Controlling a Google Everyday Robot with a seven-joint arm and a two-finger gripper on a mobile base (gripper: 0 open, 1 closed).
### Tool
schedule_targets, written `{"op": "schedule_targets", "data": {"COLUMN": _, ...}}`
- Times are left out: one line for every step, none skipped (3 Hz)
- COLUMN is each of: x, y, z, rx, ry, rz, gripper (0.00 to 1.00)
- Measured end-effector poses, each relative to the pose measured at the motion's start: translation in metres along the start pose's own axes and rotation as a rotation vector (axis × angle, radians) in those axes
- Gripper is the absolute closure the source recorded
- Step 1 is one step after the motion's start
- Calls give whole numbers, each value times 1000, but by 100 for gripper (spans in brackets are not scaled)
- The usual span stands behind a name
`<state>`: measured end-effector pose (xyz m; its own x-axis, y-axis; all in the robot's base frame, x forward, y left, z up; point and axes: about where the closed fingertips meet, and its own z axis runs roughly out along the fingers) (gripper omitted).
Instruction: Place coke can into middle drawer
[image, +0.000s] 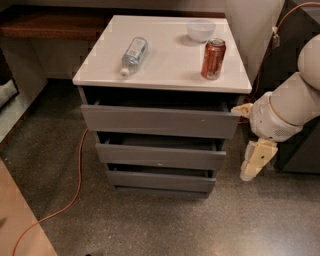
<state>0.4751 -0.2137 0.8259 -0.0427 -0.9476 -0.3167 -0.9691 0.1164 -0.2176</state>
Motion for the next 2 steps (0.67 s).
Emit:
{"op": "schedule_targets", "data": {"x": 22, "y": 5, "z": 56, "rx": -47, "ry": 1, "rz": 17, "gripper": 0}}
{"op": "schedule_targets", "data": {"x": 35, "y": 4, "z": 96, "rx": -49, "ry": -14, "rz": 23, "gripper": 0}}
